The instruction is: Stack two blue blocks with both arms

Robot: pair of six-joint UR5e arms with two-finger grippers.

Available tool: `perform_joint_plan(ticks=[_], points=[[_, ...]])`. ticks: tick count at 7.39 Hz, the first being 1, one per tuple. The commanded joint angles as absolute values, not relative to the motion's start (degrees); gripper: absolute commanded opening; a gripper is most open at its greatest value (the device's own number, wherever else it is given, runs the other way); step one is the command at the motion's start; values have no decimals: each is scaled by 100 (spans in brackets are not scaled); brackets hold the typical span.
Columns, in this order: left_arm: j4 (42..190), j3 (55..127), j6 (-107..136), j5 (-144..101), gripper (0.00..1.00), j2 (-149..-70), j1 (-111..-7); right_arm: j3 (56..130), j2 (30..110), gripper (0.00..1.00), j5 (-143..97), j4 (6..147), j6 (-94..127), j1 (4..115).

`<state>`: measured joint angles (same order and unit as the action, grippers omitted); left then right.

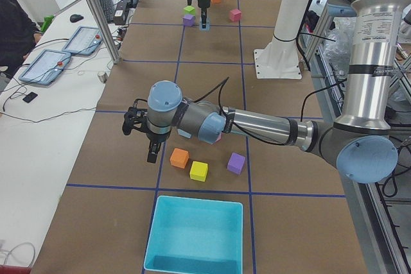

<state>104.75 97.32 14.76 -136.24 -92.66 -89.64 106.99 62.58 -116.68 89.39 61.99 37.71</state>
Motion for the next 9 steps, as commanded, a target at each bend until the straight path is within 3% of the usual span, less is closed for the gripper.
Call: perform_joint_plan(ticks=[1, 5, 9], points=[[10468, 9738, 1477, -13632, 98, -9281, -8956, 10548, 5873, 31, -11295, 9035, 6520, 3394], [10433, 9729, 1477, -13632, 98, -9281, -8956, 9601, 4881, 31, -10872, 9009, 6688, 3050], [10433, 9703, 1477, -13632, 98, -9281, -8930, 8773, 4455, 31, -10784, 8695, 6610, 2875]])
